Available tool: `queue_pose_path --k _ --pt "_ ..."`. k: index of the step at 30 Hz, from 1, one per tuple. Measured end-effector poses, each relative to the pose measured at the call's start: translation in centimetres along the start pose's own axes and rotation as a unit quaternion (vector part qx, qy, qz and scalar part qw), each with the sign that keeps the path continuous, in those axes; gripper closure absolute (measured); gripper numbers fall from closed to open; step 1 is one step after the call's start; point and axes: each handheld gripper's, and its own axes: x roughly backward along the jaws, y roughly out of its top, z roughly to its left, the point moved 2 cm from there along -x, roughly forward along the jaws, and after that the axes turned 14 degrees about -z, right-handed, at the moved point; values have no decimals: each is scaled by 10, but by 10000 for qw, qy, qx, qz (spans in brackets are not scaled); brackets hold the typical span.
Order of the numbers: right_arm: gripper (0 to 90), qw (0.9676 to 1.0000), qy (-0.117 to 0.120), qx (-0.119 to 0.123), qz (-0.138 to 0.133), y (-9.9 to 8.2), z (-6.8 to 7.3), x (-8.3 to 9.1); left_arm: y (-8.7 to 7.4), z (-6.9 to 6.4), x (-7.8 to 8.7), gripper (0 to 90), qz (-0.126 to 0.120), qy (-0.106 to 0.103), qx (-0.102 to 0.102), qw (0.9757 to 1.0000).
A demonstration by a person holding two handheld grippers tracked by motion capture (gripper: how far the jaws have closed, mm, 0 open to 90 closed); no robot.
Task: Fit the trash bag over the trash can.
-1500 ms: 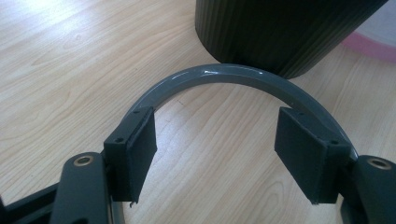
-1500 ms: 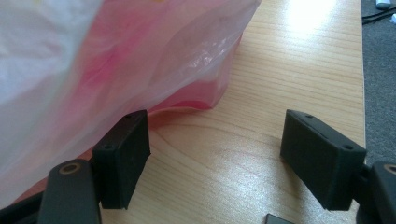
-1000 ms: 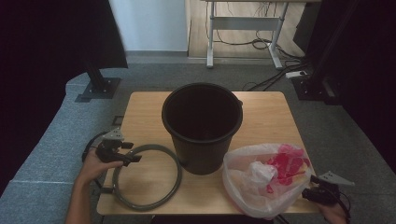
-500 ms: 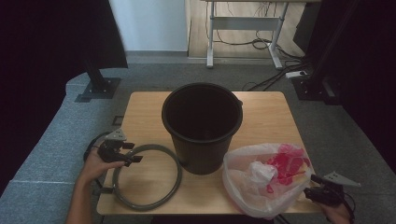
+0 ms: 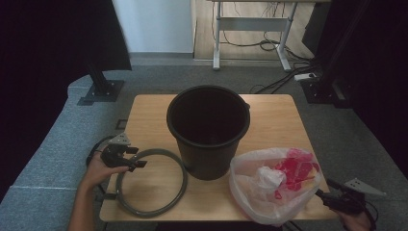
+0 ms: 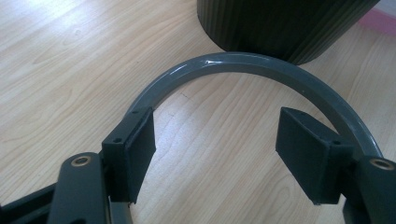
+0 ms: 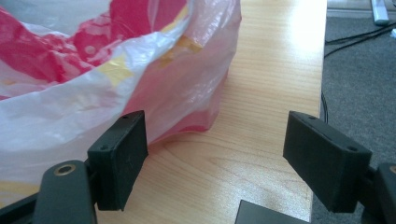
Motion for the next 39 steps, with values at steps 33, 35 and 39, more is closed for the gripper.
queue_pose_path --k 33,35,39 --pt "207 9978 185 302 -557 41 26 36 -1 2 -1 290 92 2 -1 10000" --pt "207 9979 182 301 -551 40 25 36 -1 2 -2 290 97 2 -3 10000" --pt "206 9976 288 326 -538 42 30 33 -1 1 -2 290 104 2 -6 9999"
